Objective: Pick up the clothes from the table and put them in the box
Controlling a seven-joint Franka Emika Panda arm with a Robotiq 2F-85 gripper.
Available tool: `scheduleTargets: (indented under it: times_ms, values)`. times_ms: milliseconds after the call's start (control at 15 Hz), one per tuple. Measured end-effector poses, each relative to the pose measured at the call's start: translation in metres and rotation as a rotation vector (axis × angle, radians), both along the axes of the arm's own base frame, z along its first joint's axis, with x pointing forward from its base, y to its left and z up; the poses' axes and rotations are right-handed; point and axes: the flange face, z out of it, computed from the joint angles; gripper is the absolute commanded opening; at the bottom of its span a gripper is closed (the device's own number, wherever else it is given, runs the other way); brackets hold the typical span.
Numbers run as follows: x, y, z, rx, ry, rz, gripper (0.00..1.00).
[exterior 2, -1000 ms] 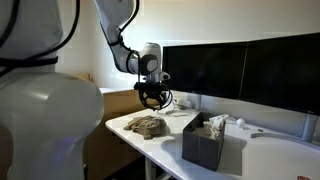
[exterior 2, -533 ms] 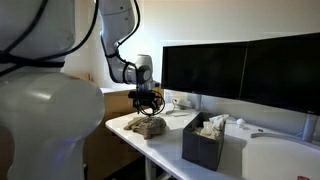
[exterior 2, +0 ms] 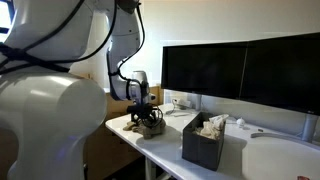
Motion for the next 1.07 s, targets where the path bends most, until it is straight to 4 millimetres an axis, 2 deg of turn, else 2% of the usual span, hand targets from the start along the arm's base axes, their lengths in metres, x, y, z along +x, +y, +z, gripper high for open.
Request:
scheduleTargets:
  times_ms: [67, 200, 733, 867, 1067]
  values:
    - [0.002, 0.002, -0.006, -0.014, 0.000, 0.005, 0.75]
    - [0.006, 0.006, -0.014, -0.040, -0.007, 0.012, 0.68]
    - [0.015, 0.010, -0.021, -0.046, -0.004, 0.006, 0.15]
    - [0.016, 0.007, -0.021, -0.034, 0.004, -0.006, 0.10]
    - [0.019, 0.000, -0.018, -0.014, 0.018, -0.015, 0.13]
